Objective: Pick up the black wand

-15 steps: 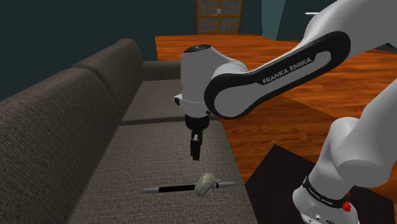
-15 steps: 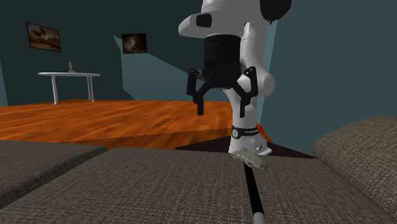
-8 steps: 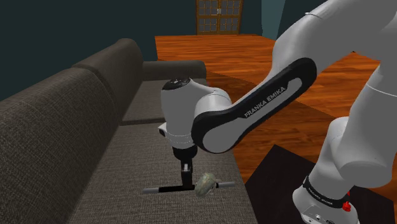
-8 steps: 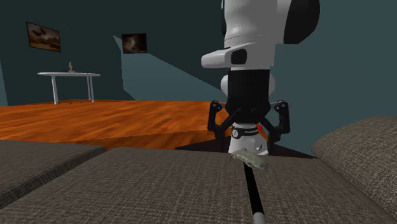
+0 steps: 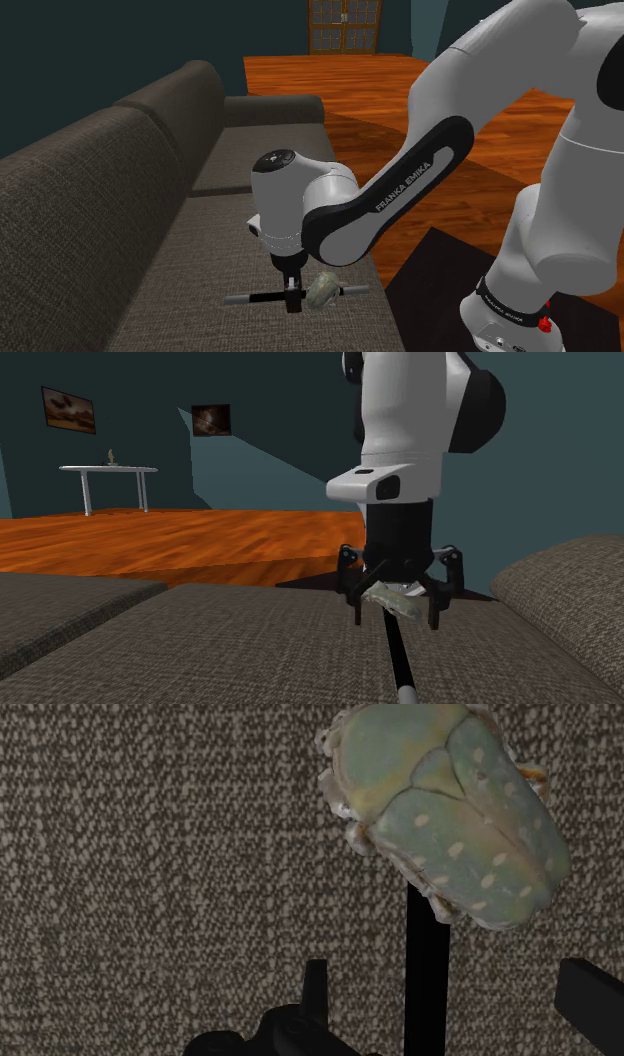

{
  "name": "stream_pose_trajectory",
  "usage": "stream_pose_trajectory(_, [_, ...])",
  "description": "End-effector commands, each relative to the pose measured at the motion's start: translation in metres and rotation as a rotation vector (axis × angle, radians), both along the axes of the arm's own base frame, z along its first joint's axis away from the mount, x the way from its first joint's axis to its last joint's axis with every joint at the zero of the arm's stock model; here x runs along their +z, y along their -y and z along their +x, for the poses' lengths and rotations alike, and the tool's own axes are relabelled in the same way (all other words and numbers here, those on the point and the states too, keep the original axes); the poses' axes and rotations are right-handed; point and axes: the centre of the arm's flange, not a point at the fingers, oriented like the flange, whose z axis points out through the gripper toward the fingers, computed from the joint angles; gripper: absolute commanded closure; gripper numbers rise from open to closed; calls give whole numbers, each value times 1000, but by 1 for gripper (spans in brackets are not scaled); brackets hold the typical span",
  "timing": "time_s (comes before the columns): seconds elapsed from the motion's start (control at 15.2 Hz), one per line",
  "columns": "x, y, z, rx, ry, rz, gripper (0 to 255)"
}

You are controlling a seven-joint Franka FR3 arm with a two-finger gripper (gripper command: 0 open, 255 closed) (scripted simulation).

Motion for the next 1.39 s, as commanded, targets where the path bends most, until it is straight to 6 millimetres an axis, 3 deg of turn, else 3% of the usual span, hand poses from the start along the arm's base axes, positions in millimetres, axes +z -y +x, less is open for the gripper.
stream_pose_trajectory(0.0, [-7, 0, 0, 0, 0, 0, 0])
stream_pose_trajectory(0.07, [-7, 0, 0, 0, 0, 0, 0])
stream_pose_trajectory(0.13, [-8, 0, 0, 0, 0, 0, 255])
stream_pose_trajectory(0.73, [-7, 0, 0, 0, 0, 0, 255])
stream_pose_trajectory(1.32, [40, 0, 0, 0, 0, 0, 255])
